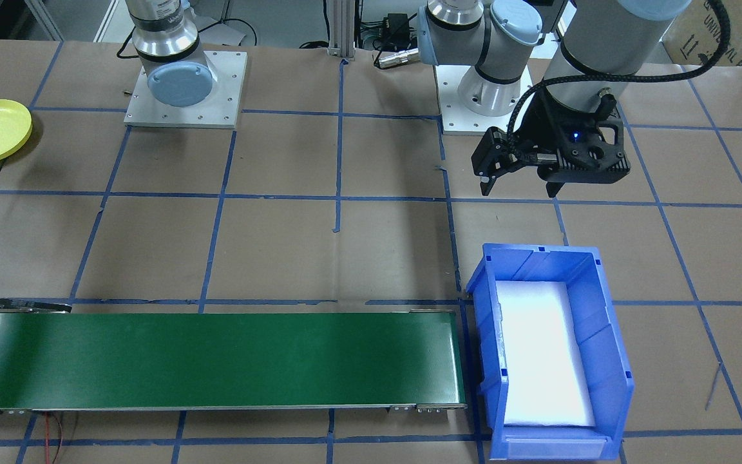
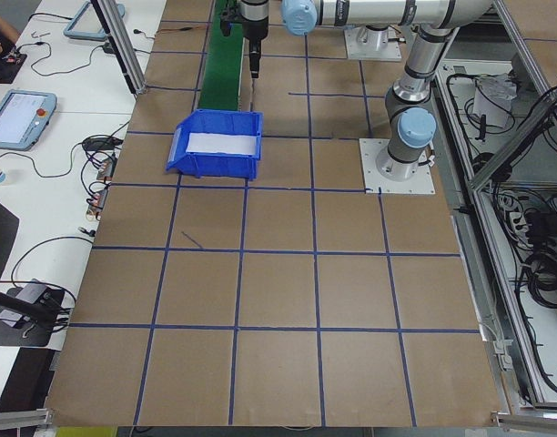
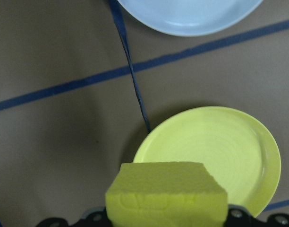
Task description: Move block left to right into plate
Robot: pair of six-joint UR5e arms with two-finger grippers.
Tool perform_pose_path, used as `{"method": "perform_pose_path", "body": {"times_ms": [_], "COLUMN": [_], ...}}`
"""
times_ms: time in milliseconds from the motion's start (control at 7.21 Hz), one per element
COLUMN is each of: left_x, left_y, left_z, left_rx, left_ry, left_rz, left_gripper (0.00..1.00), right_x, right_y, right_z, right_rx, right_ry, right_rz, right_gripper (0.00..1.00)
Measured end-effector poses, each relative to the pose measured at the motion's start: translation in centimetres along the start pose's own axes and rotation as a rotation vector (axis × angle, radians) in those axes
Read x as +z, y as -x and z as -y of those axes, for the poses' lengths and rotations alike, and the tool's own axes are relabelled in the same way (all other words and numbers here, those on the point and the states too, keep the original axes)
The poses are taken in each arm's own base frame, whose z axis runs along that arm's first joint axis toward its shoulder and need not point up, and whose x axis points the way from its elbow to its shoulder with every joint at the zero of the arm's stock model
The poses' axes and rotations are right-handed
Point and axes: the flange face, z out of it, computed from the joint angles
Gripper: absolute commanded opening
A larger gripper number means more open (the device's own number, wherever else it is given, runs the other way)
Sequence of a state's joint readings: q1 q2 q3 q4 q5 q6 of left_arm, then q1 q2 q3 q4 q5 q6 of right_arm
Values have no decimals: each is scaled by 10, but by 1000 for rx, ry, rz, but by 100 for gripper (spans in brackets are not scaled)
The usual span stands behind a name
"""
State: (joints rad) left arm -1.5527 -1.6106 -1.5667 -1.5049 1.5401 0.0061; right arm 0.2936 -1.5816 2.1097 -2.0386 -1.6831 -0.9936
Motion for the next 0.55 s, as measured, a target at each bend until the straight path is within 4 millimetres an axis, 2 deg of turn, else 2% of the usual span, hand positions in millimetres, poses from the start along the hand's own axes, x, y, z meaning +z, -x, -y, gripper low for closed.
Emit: {"method": "perform_pose_path", "body": {"times_ms": [139, 277, 416, 555], "left_x": [0, 0, -1, 1], "left_y": [0, 0, 0, 0], "left_z": [0, 0, 0, 0], "left_rx": [0, 0, -1, -1], "left_ry": [1, -1, -2, 0], "left_rz": [0, 1, 0, 0], "left_gripper": [100, 100, 100, 100], "right_x": [18, 39, 58, 67], "right_y": [-25, -43, -53, -57], "right_z": [-21, -26, -24, -22], "right_rx": [21, 28, 30, 34], "right_ry": [-5, -7, -6, -13], "right_rz": [5, 13, 35, 51], "right_gripper": [47, 84, 100, 100]}}
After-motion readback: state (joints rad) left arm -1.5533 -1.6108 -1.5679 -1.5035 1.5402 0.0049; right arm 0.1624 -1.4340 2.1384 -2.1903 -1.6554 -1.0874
